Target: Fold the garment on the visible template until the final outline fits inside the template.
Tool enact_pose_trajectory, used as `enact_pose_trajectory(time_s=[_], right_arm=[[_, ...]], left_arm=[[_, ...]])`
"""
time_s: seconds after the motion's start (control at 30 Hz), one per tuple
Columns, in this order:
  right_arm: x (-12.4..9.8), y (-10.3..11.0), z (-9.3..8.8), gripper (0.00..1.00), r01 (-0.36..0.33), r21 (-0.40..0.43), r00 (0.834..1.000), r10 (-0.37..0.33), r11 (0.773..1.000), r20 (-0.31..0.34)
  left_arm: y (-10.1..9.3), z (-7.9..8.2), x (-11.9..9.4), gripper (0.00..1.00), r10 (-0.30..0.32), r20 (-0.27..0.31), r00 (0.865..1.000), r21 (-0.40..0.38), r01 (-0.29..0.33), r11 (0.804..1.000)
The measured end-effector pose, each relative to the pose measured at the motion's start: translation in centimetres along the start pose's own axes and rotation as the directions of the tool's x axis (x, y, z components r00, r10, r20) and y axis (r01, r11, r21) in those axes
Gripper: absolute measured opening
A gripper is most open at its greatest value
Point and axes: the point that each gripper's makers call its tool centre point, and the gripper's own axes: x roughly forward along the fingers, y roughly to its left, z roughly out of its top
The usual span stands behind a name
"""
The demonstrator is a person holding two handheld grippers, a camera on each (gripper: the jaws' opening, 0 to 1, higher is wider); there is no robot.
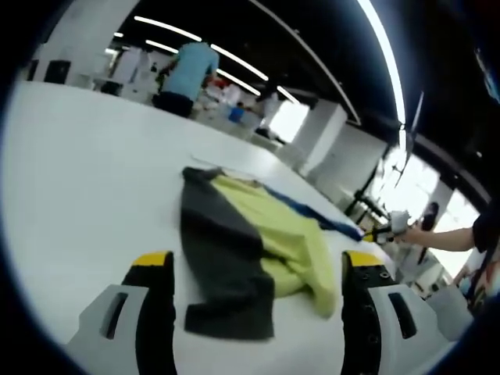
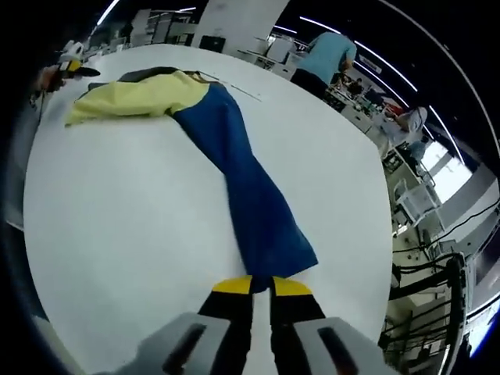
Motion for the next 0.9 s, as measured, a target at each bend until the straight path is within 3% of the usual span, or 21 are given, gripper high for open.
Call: enact_pose_trajectory(time_s=[0.13, 0.27, 0.33, 0.6, 0.63, 0.77, 0.9], right_arm=[[0.0, -0.1, 0.0, 0.00, -0.002, 0.001, 1.000, 0.002, 1.000, 0.003], [-1.0, 0.3, 0.8, 0.00, -0.009, 0.053, 1.000, 0.008, 0.999, 0.019], [-1.3, 0.7, 1.1, 0.00, -0.046, 0.112, 0.999, 0.043, 0.993, 0.024], [-4.8, 0.8, 5.1, 0.00, -0.105, 0.234, 0.993, 0.088, 0.967, 0.082], [-5.6, 1.3, 6.2, 0.00, -0.132, 0.260, 0.988, 0.108, 0.956, 0.106], [-6.7, 0.4, 7.8, 0.00, -0.198, 0.353, 0.977, 0.155, 0.915, 0.146], [-6.9, -1.3, 7.7, 0.00, -0.281, 0.495, 0.959, 0.222, 0.822, 0.177]], left_arm=[[0.1, 0.1, -0.1, 0.84, 0.004, 0.003, 1.000, 0.000, -0.004, 1.000], [0.2, -0.1, -0.1, 0.84, 0.003, 0.002, 1.000, -0.004, -0.003, 1.000], [0.2, -0.2, 0.0, 0.84, 0.000, -0.001, 1.000, -0.003, 0.000, 1.000], [-0.2, -0.4, 0.6, 0.84, -0.021, 0.002, 1.000, -0.011, 0.021, 1.000], [-0.3, -0.4, 0.6, 0.84, -0.024, 0.001, 1.000, -0.012, 0.024, 1.000], [-0.2, -0.4, 0.5, 0.84, -0.023, 0.005, 1.000, -0.015, 0.023, 1.000], [0.0, -0.5, 0.3, 0.84, -0.017, 0.005, 1.000, -0.019, 0.017, 1.000]])
